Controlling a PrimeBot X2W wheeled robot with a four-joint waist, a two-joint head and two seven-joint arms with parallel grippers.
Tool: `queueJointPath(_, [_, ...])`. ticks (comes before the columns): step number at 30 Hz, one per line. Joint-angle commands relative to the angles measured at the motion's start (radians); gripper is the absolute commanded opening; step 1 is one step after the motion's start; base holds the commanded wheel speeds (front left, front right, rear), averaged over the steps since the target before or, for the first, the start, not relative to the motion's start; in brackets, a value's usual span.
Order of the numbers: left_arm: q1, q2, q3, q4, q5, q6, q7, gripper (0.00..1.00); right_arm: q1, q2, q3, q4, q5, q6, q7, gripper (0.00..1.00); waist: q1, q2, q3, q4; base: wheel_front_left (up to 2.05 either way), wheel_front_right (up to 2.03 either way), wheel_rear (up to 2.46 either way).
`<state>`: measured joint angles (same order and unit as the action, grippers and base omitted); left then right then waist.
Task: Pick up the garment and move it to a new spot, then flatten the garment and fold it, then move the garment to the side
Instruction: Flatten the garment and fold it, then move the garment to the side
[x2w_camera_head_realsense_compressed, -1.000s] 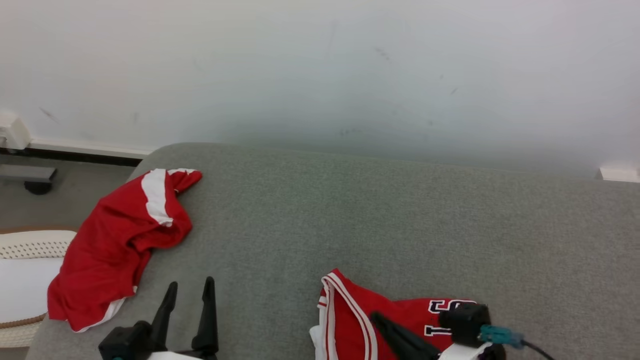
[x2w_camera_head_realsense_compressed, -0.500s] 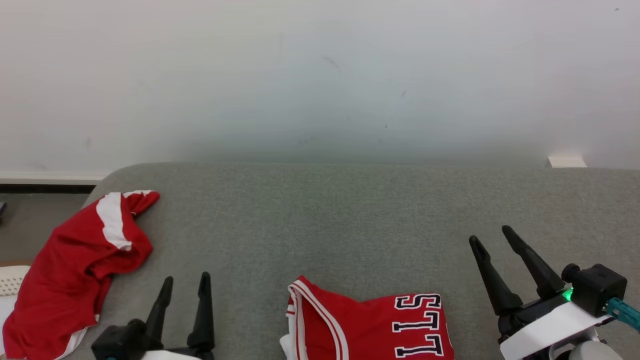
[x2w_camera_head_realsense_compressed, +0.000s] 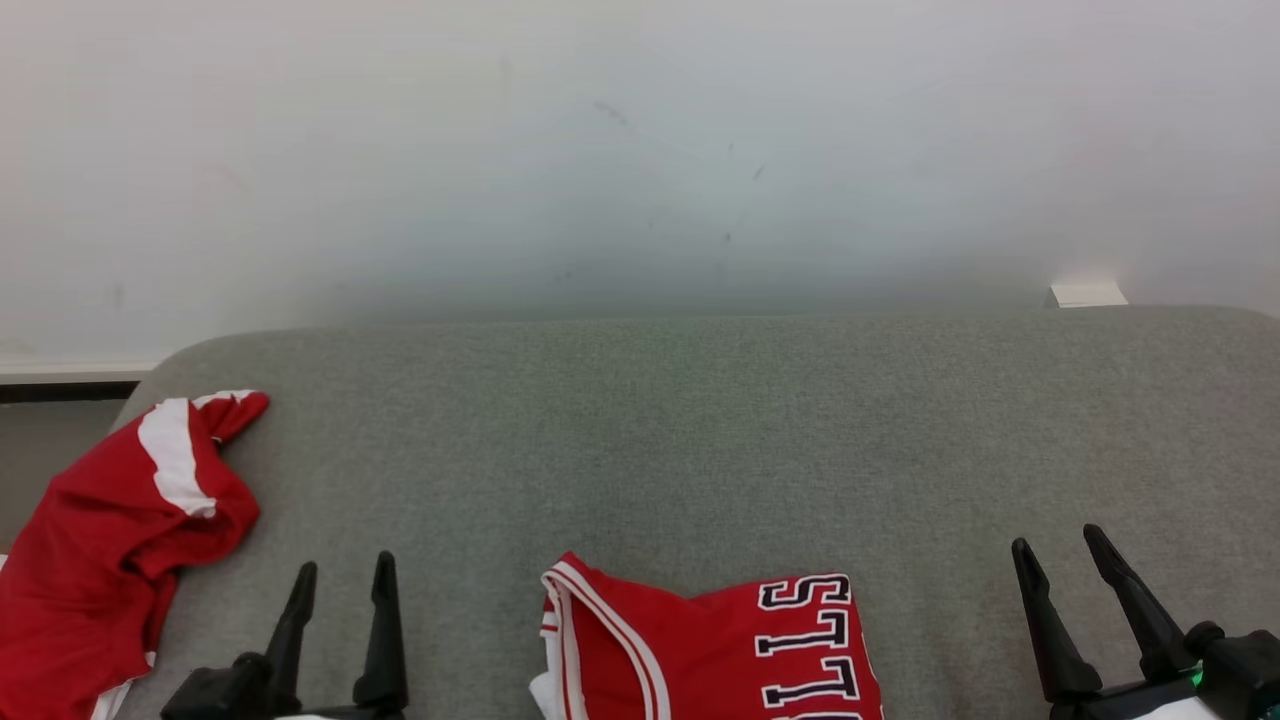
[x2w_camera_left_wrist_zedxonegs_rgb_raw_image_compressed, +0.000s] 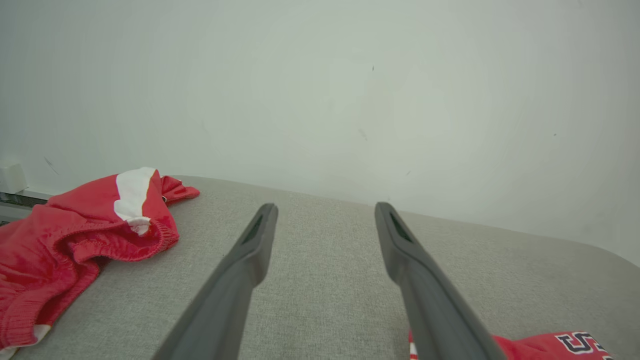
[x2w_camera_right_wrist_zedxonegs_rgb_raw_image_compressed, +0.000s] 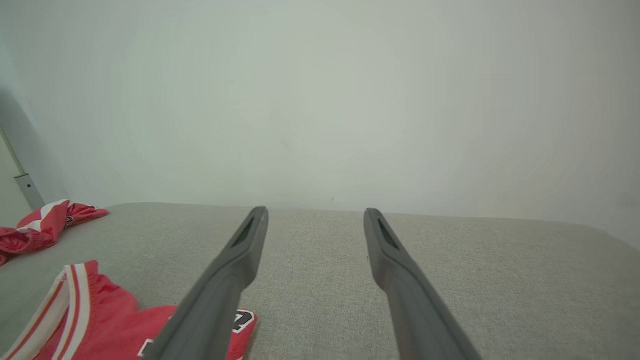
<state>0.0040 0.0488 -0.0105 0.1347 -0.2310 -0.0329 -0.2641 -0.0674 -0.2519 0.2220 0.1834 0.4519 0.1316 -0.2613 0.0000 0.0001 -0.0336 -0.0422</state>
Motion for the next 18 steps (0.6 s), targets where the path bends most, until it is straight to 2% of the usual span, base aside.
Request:
queueJointPath(1, [0.013, 0.003, 0.002, 0.002, 0.011, 0.002, 0.0, 1.0, 0.012, 0.005, -0.012, 0.003, -0.012, -0.002, -0.004, 1.0, 0.0, -0.0001, 0.003, -0.003, 0.0, 0.0, 0.0])
queueJointPath(13, [-0.004, 0.003, -0.014, 0.005, 0.015, -0.006, 0.0, 1.0, -0.009, 0.028, -0.029, 0.031, -0.033, -0.002, -0.004, 1.0, 0.0, -0.0001, 0.012, 0.009, 0.0, 0.0, 0.0])
queueJointPath(18, [-0.005, 0.003, -0.019, 0.01, 0.011, -0.006, 0.0, 1.0, -0.008, 0.043, 0.019, 0.097, 0.005, -0.002, 0.038, 1.0, 0.0, -0.0001, 0.012, 0.02, 0.0, 0.0, 0.0])
